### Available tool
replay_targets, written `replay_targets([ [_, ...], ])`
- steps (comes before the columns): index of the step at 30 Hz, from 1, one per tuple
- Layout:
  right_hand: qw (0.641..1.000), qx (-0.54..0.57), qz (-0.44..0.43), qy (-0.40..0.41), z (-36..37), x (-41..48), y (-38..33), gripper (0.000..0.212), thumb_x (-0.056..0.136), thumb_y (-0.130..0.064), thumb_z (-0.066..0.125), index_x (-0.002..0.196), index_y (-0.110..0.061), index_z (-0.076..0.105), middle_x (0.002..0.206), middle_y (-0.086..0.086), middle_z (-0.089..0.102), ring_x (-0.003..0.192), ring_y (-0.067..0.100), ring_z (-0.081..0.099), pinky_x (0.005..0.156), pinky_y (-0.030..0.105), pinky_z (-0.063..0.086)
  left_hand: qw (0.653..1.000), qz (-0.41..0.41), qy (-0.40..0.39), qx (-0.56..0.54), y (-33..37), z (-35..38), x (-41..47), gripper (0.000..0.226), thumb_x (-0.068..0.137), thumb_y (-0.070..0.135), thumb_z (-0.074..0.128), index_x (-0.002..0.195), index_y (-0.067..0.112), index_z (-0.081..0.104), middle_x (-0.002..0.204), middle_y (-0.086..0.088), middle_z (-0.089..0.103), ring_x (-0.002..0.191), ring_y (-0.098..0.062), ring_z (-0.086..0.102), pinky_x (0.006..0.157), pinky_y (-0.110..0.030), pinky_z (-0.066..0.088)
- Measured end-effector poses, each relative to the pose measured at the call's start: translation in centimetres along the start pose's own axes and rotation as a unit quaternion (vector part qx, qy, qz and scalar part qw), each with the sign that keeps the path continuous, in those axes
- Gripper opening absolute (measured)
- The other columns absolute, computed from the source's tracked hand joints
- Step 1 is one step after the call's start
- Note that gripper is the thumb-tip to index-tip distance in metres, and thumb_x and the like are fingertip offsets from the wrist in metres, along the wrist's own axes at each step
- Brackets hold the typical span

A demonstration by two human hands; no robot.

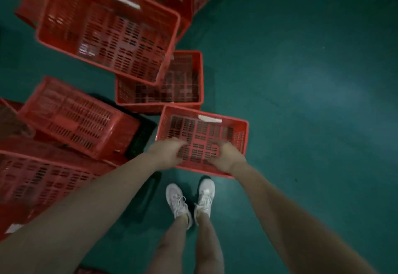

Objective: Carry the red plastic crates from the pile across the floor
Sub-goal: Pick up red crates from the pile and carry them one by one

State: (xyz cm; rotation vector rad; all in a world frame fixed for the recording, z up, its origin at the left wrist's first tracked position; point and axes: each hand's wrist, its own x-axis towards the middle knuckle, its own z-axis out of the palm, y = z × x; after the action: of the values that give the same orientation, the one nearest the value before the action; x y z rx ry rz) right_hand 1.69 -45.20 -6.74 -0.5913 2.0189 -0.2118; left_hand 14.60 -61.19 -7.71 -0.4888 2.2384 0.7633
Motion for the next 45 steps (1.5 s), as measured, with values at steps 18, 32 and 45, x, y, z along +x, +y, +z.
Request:
replay_targets([
  [18, 0.994, -0.012, 0.042, -0.098, 20.7, 19.7, 12.8, 0.054, 0.079, -0.023, 0.066, 0.131, -0.031, 0.052, 0.119, 0.003, 0.064, 0.110, 0.026, 0.061, 0.093, 0.035, 0.051, 0.994, 0.012, -0.084, 0.062, -9.9, 21.7, 17.8, 0.064, 0.092, 0.028, 0.059, 0.149, 0.026, 0.030, 0.148, 0.001, 0.039, 0.129, -0.021, 0.043, 0.102, -0.034, 0.042],
  [32, 0.988, -0.125, -0.025, -0.090, 26.3, 23.7, 15.8, 0.040, 0.087, -0.025, 0.057, 0.127, -0.033, 0.053, 0.108, 0.003, 0.067, 0.098, 0.029, 0.064, 0.081, 0.038, 0.055, 0.992, -0.013, -0.076, 0.104, -12.0, 27.7, 22.3, 0.058, 0.090, 0.023, 0.057, 0.143, 0.034, 0.038, 0.137, 0.002, 0.053, 0.118, -0.022, 0.054, 0.090, -0.036, 0.050],
  [45, 0.971, -0.218, -0.059, -0.078, 21.3, 16.2, 15.8, 0.026, 0.087, -0.008, 0.052, 0.104, -0.018, 0.068, 0.093, 0.003, 0.070, 0.090, 0.027, 0.066, 0.065, 0.032, 0.046, 0.982, 0.002, -0.153, 0.106, -6.5, 24.4, 16.6, 0.048, 0.094, 0.011, 0.046, 0.136, 0.034, 0.050, 0.108, -0.005, 0.065, 0.095, -0.025, 0.061, 0.079, -0.037, 0.054],
])
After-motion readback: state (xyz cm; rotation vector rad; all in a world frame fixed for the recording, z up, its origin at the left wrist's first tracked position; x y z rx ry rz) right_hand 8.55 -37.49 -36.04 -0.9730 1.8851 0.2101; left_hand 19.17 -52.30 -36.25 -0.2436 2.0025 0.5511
